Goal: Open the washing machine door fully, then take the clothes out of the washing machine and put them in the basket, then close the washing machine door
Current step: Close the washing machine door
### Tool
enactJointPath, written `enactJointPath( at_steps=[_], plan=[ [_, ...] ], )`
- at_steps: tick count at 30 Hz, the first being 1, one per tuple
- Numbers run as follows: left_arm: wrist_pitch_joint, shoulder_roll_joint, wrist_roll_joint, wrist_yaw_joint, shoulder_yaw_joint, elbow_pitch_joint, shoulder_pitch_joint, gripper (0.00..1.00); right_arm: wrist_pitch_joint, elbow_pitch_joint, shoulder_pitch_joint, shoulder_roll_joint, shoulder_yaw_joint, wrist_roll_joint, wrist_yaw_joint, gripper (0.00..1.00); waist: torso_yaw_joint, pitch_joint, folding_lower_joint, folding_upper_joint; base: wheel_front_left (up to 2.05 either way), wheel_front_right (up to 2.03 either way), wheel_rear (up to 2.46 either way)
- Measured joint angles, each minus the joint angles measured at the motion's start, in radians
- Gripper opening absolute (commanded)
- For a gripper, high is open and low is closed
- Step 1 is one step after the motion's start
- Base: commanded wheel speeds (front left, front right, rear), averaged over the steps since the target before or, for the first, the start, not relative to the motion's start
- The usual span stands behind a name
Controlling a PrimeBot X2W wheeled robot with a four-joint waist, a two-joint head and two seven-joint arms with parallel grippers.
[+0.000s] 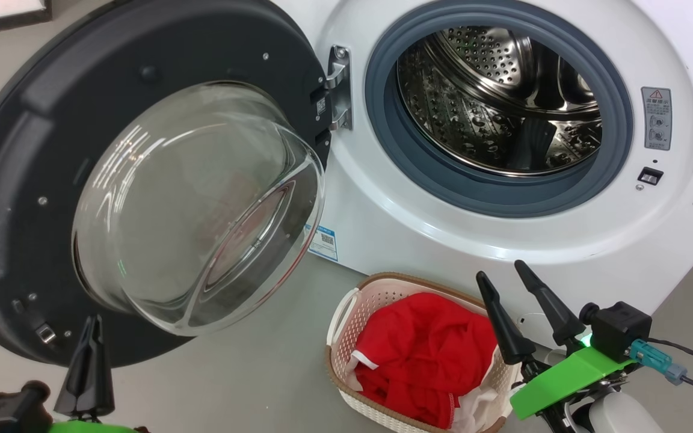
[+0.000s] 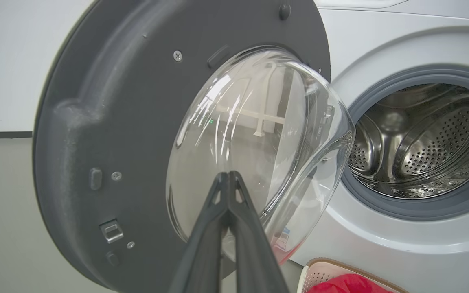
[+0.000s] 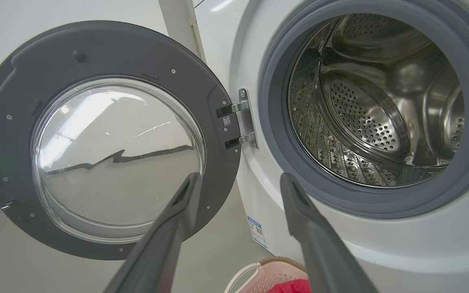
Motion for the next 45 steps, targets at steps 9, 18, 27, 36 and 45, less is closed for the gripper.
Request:
enactJointPath(
  at_steps=[9, 18, 27, 36, 45],
  plan=[
    [0.028, 0.059, -0.016, -0.024, 0.034, -0.096, -0.028, 0.00, 0.000, 0.002, 0.000, 0.006, 0.004, 0.000, 0.000, 1.00, 0.004, -0.001, 0.0000, 0.0000, 0.00, 0.00, 0.00],
    [0.088, 0.122, -0.117, -0.055, 0.137, -0.207, -0.121, 0.00, 0.000, 0.005, 0.000, 0.008, 0.009, 0.000, 0.000, 1.00, 0.007, 0.004, -0.0001, 0.0000, 0.00, 0.00, 0.00],
    [0.166, 0.158, -0.341, -0.122, 0.286, -0.146, -0.270, 0.00, 0.000, 0.015, 0.000, 0.007, 0.017, 0.008, 0.000, 1.00, 0.007, 0.000, 0.0000, 0.0000, 0.00, 0.00, 0.00],
    [0.305, 0.165, -0.595, -0.133, 0.403, 0.121, -0.421, 0.00, 0.000, 0.017, 0.000, 0.005, 0.021, 0.009, 0.000, 1.00, 0.003, 0.000, 0.0000, 0.0000, 0.00, 0.00, 0.00],
    [0.370, 0.144, -0.739, -0.127, 0.481, 0.441, -0.566, 0.00, 0.000, 0.015, 0.000, 0.005, 0.008, 0.009, 0.000, 1.00, -0.004, -0.002, 0.0000, 0.0000, 0.00, 0.00, 0.00]
  ],
)
